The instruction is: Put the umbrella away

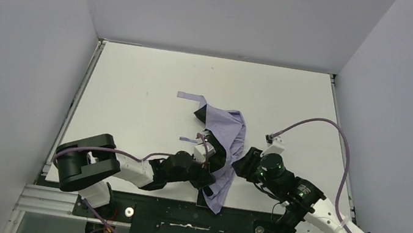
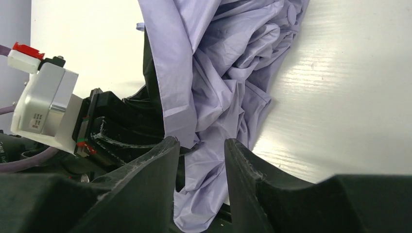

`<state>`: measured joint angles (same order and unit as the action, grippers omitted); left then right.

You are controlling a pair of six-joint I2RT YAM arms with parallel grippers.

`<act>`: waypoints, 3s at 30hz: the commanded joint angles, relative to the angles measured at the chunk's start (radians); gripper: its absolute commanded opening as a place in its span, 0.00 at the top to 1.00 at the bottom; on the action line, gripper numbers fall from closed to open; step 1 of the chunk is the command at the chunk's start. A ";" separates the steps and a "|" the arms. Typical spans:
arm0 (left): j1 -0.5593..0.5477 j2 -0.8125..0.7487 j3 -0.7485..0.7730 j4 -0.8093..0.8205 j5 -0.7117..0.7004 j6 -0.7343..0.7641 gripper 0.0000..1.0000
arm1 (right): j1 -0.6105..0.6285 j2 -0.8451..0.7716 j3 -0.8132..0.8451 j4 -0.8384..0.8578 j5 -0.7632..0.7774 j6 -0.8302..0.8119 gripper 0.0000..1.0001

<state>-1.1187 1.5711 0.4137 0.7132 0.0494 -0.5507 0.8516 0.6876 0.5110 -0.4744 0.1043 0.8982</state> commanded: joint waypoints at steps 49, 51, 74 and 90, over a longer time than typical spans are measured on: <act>-0.031 -0.322 0.167 -0.335 -0.112 0.087 0.43 | -0.046 0.324 0.385 -0.023 -0.078 -0.190 1.00; -0.030 -0.354 0.205 -0.389 -0.122 0.104 0.39 | -0.045 0.325 0.403 -0.025 -0.084 -0.185 1.00; 0.017 -0.293 0.433 -0.552 -0.192 0.260 0.44 | -0.043 0.315 0.452 -0.021 -0.135 -0.181 1.00; 0.075 -0.227 0.489 -0.552 -0.148 0.249 0.89 | -0.043 0.298 0.450 -0.030 -0.120 -0.175 0.96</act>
<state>-1.0630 1.3472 0.8555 0.1131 -0.0971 -0.3004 0.8047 1.0237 0.9169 -0.5190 -0.0166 0.7181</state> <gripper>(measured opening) 0.198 0.027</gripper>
